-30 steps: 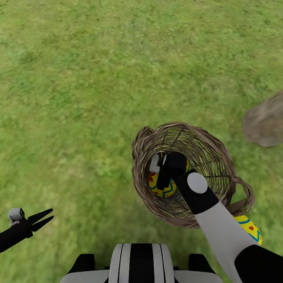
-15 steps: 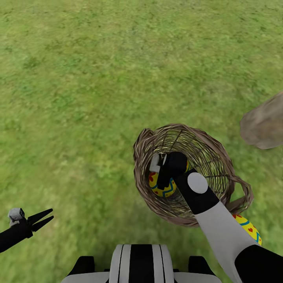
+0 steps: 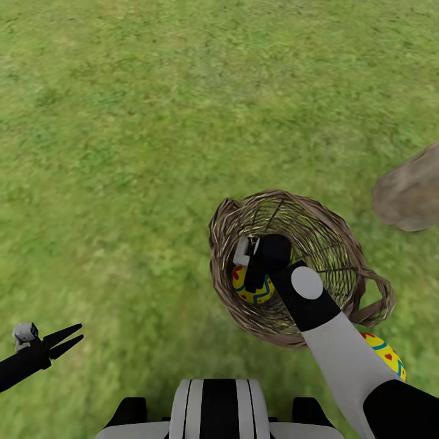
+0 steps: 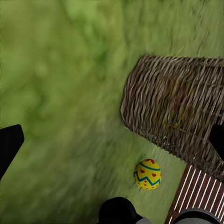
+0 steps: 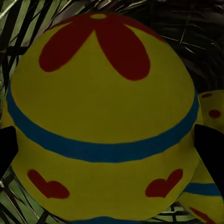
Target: Take the three Easter eggs out of the wicker basket on the lawn in the garden, then place them on the lawn next to a single tree (choose any tree) so that all three eggs are next to the same tree and none are left in the basket.
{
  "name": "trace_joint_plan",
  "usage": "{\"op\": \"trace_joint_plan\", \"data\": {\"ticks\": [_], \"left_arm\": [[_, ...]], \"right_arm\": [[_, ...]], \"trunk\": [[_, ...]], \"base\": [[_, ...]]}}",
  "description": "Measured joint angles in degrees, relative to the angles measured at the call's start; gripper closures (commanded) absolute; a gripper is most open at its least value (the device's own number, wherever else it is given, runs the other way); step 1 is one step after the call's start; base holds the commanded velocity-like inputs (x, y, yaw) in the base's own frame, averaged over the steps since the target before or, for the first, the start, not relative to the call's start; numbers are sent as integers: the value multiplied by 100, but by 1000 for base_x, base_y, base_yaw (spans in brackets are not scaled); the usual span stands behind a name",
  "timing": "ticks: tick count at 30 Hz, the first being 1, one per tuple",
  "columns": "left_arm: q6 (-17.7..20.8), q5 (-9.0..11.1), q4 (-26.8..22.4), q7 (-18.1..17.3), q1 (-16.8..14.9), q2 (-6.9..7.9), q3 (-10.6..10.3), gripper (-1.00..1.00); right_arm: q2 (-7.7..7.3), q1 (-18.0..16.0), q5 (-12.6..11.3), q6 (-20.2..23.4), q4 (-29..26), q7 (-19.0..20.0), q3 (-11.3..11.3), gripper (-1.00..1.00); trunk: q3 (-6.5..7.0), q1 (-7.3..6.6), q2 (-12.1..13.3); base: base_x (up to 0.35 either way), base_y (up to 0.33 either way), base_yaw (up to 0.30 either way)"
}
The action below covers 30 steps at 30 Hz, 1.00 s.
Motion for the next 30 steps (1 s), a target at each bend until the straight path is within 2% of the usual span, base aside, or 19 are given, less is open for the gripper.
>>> {"op": "trace_joint_plan", "data": {"ticks": [10, 19, 30], "left_arm": [[0, 0, 1, 0, 1, 3, 0, -100], [0, 1, -16, 0, 0, 3, 0, -100], [0, 0, -10, 0, -1, 3, 0, -100]], "right_arm": [[26, 0, 69, 8, 0, 9, 1, 100], [18, 0, 70, 8, -8, 9, 1, 100], [18, 0, 70, 8, -5, 9, 8, 100]], "trunk": [[44, -5, 3], [199, -24, 12], [288, -33, 17]], "base": [[0, 0, 0], [0, 0, 0], [0, 0, 0]]}}
